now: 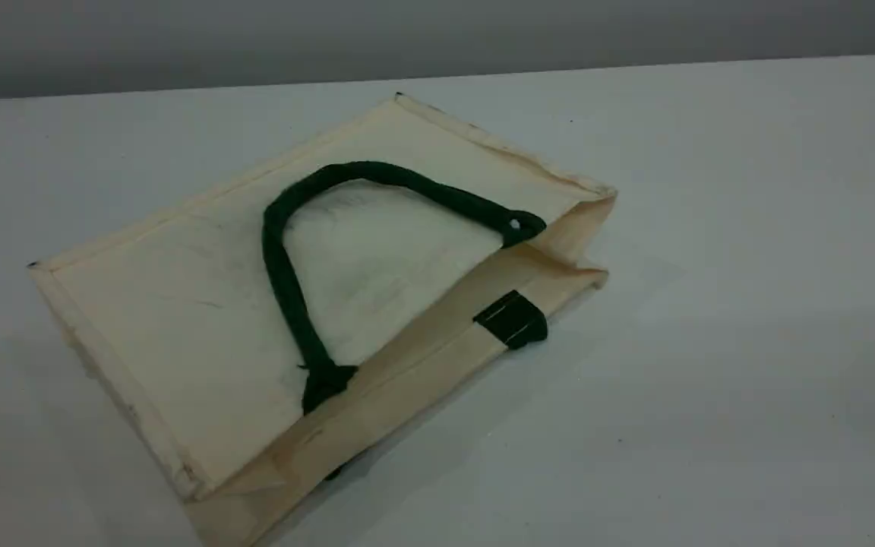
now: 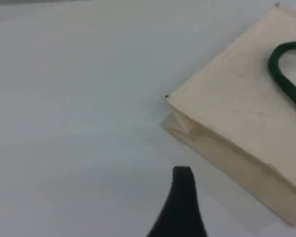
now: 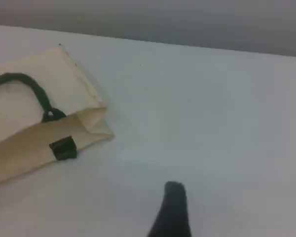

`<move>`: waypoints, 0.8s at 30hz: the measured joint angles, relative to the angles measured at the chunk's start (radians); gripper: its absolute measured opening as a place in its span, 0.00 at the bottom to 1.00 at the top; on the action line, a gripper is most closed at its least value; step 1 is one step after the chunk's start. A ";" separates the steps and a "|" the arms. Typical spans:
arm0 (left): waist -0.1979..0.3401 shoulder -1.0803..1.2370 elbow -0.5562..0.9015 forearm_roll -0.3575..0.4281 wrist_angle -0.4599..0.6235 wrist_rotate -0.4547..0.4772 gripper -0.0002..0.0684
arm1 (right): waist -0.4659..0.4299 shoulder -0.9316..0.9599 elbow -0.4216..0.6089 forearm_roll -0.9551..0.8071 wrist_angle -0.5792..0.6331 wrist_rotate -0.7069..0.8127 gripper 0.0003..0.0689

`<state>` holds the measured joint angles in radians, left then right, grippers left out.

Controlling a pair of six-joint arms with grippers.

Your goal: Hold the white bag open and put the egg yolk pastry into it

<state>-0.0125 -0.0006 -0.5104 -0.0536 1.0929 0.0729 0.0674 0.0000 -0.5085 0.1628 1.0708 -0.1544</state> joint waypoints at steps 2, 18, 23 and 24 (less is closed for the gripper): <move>0.000 0.005 0.000 0.000 -0.002 0.000 0.82 | 0.000 0.000 0.000 0.000 0.000 0.000 0.84; -0.045 0.001 0.000 0.000 -0.003 0.000 0.82 | -0.029 0.000 0.000 -0.001 0.000 0.000 0.84; -0.045 0.001 0.000 0.000 -0.003 0.000 0.82 | -0.029 0.000 0.000 -0.001 0.000 0.000 0.84; -0.044 0.001 0.000 0.000 -0.003 0.000 0.82 | -0.029 0.000 0.000 -0.001 0.000 0.000 0.84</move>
<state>-0.0565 0.0000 -0.5104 -0.0533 1.0902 0.0729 0.0379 0.0000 -0.5085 0.1616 1.0708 -0.1544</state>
